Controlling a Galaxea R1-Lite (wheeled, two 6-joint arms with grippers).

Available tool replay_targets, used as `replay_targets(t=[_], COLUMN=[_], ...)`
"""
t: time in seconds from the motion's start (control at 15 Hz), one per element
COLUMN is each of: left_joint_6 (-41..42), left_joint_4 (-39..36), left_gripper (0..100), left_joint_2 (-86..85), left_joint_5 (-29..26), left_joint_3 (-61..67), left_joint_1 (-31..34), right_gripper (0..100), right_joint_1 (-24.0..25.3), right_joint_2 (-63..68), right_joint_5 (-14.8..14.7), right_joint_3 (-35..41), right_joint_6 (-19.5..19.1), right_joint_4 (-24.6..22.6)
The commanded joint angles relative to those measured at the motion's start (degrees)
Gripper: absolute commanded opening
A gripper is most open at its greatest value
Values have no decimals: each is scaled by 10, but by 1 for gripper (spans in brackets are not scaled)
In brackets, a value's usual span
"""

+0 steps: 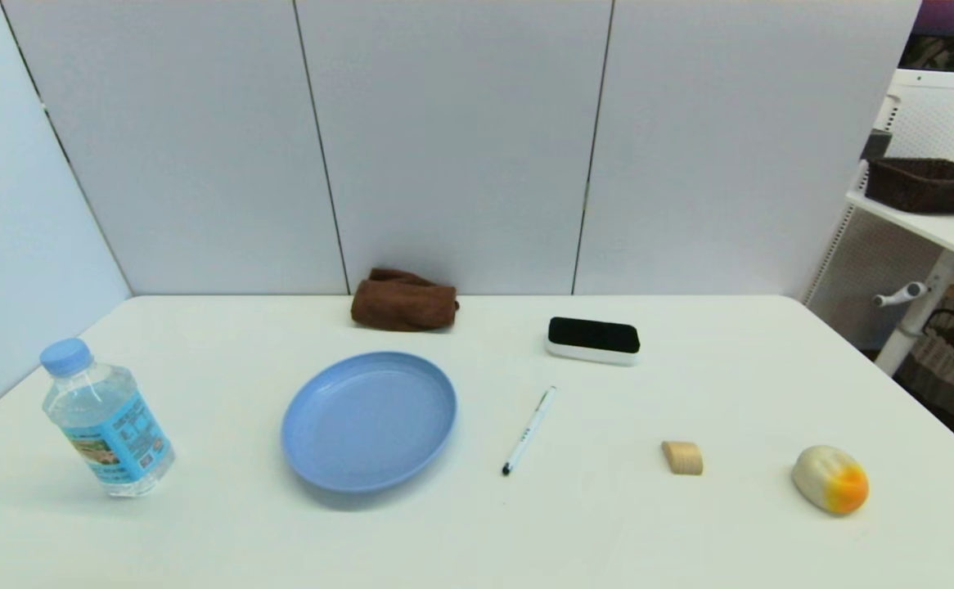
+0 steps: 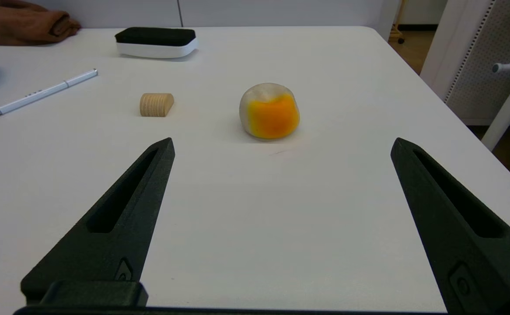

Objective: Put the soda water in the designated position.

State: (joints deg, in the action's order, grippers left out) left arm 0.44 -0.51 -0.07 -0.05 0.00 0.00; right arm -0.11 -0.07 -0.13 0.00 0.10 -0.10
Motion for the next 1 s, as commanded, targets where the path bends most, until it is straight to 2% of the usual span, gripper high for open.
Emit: replay_targets(t=[0.07, 1.0], left_joint_6=[0, -4], left_joint_4=[0, 0], left_gripper=[100, 100], left_joint_2=[0, 0], left_joint_5=[0, 0], left_joint_3=[0, 0], left_joint_1=[0, 0], right_gripper=[100, 100], right_joint_1=[0, 0], right_joint_2=[1, 1], right_joint_5=[0, 0], right_joint_3=[0, 0], right_joint_6=[2, 2], right_joint_4=[0, 0])
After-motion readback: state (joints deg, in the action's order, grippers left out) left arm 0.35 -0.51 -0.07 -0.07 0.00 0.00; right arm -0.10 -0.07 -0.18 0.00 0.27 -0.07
